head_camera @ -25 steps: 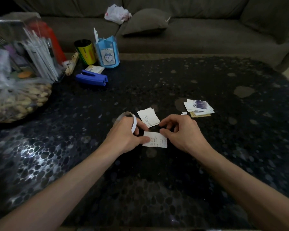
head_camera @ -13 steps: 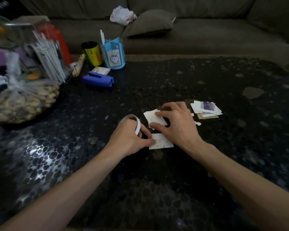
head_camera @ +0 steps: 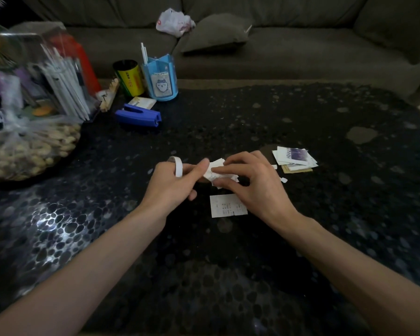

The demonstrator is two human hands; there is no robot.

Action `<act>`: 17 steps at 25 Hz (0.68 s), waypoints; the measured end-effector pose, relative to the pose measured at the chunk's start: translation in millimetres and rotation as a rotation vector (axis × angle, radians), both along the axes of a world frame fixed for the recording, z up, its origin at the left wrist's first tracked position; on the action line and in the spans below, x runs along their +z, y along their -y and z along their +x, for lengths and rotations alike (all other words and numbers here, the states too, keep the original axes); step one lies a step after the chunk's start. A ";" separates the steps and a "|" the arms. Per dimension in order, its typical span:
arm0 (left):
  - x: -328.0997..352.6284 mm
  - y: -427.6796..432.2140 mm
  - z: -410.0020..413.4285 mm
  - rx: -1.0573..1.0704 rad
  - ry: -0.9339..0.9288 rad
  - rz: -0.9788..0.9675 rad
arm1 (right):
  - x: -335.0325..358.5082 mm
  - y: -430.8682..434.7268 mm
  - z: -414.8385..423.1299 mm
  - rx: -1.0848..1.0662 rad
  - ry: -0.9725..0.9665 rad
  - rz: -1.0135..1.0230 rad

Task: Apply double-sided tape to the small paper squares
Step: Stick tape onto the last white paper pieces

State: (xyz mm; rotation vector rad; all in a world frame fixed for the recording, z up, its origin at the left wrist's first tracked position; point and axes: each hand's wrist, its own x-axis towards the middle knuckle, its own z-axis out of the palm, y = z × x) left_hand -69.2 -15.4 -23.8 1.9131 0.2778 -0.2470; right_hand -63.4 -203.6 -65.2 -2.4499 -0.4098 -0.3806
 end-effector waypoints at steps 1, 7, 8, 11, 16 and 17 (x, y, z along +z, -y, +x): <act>1.3 -0.6 -1.3 0.019 0.004 -0.059 | 1.4 -0.3 -2.1 0.011 -0.004 0.031; 6.0 -4.1 -3.3 0.073 -0.023 -0.175 | 20.4 -1.1 -12.2 -0.153 -0.416 0.564; 5.1 -4.2 -2.9 0.068 -0.018 -0.161 | 23.0 0.5 -13.2 -0.179 -0.462 0.592; 2.8 -3.6 -1.8 0.006 -0.007 -0.091 | 28.3 6.6 -15.4 -0.217 -0.543 0.604; 3.8 -4.1 -1.9 -0.062 -0.039 -0.046 | 30.9 10.9 -17.4 -0.202 -0.577 0.577; 3.8 -4.5 -1.8 -0.078 -0.050 -0.038 | 31.7 11.3 -17.8 -0.197 -0.587 0.586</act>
